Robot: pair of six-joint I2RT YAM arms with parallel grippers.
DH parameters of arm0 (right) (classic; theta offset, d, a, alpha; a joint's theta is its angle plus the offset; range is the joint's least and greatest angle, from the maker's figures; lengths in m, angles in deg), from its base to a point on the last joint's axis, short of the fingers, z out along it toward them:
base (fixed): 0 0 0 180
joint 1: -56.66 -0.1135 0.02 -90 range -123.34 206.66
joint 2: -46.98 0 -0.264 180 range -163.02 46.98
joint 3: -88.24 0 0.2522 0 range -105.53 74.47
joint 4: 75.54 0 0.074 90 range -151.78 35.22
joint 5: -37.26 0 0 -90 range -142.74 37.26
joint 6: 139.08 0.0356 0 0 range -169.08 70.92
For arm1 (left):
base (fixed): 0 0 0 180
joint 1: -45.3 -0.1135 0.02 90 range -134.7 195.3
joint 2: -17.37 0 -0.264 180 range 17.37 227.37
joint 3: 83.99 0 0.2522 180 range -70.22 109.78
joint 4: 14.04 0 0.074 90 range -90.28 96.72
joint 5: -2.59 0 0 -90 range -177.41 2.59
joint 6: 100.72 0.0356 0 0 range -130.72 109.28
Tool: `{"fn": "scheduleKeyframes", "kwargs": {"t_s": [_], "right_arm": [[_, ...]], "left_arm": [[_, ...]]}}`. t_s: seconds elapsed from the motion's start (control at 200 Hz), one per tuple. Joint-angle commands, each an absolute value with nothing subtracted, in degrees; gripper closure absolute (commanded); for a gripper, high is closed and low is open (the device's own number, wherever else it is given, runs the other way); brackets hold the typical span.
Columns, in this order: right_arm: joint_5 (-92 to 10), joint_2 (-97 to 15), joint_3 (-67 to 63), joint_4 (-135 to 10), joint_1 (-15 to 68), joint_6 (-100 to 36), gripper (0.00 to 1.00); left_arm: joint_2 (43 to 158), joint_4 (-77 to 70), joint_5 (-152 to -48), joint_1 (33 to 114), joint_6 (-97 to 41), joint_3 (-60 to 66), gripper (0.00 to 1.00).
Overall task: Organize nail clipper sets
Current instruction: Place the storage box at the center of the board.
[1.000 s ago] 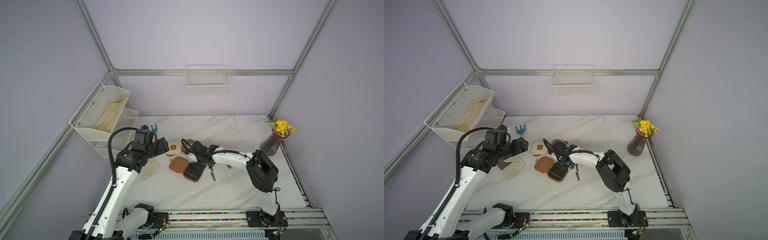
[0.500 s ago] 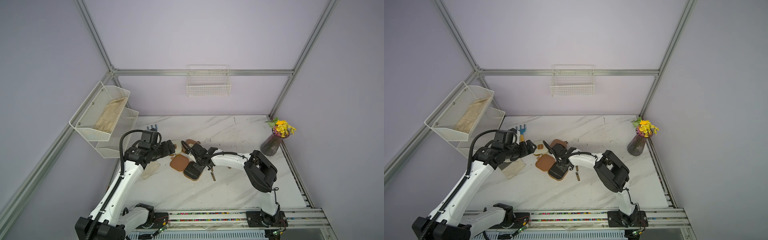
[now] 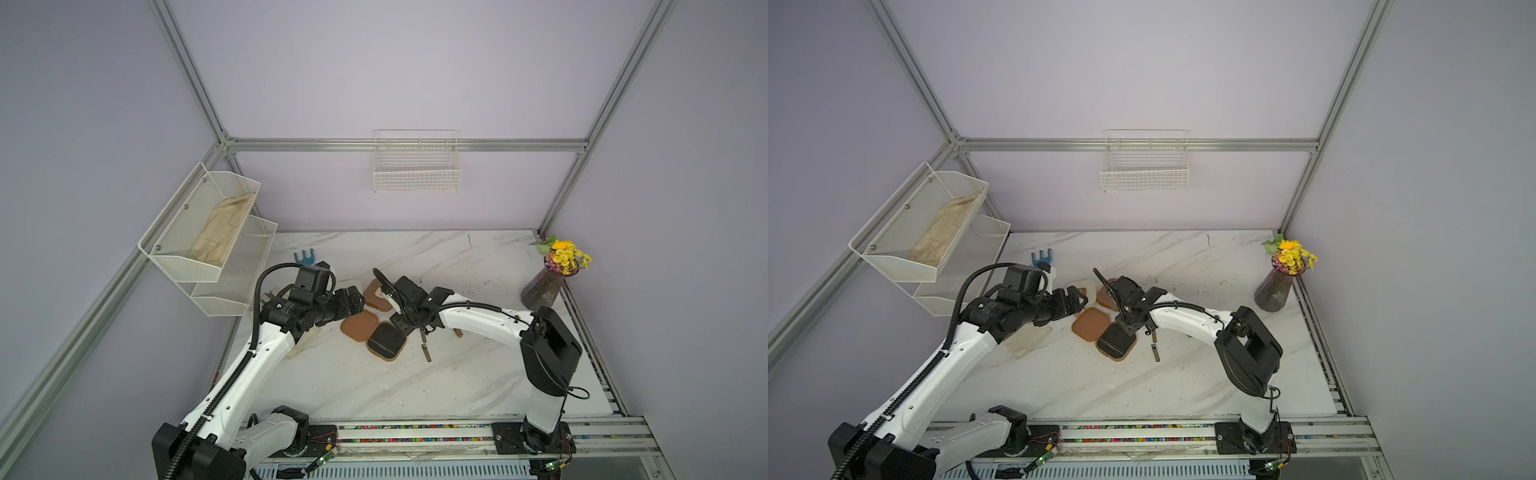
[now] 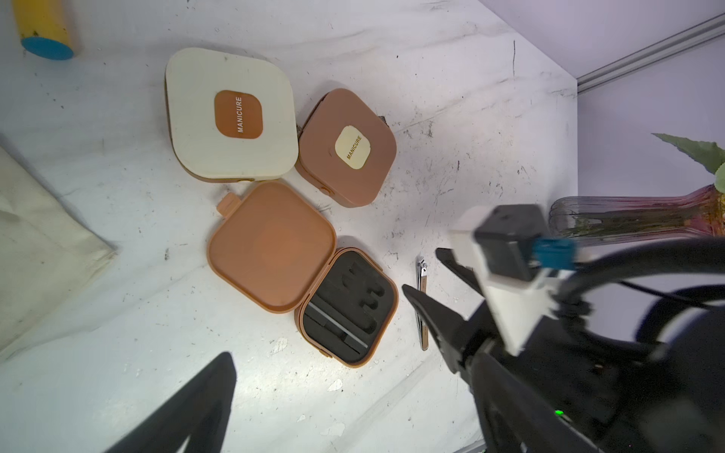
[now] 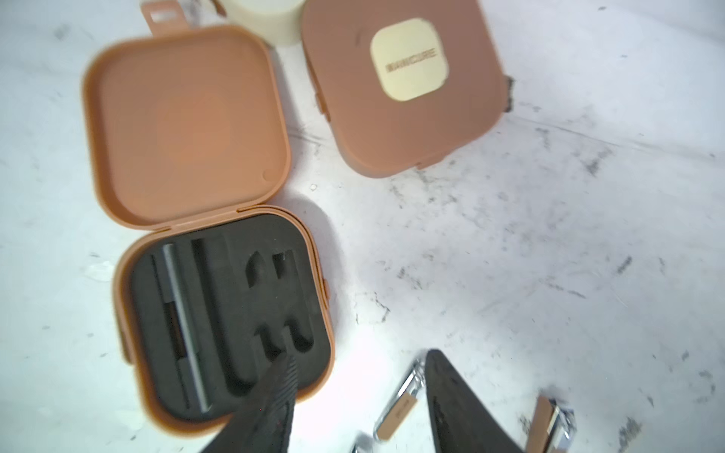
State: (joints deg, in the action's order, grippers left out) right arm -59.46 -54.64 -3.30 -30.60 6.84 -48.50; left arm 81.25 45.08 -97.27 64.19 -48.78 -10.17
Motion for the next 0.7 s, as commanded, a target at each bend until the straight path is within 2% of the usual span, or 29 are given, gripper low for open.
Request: {"fn": "scheduleKeyframes", "kwargs": {"t_s": [0.0,0.22,0.35,0.49,0.695], "right_arm": [[-59.16,-50.22,1.03,-25.05,12.83,-44.40,0.39],[-59.32,-47.86,8.05,-23.19,23.21,-42.38,0.24],[-57.70,-50.25,9.53,-24.29,25.53,-43.36,0.22],[-56.84,-52.99,10.09,-25.76,26.59,-43.86,0.28],[-55.57,-55.83,10.77,-27.16,27.79,-44.70,0.44]], "left_arm": [[80.83,42.13,-98.05,64.77,-49.75,-12.80,0.08],[80.88,41.10,-99.08,65.41,-50.21,-13.62,0.08],[80.50,41.03,-99.10,65.86,-50.54,-13.45,0.08],[80.04,40.95,-98.91,66.35,-51.22,-14.03,0.09],[80.53,40.98,-98.61,66.87,-52.16,-15.18,0.09]]}}
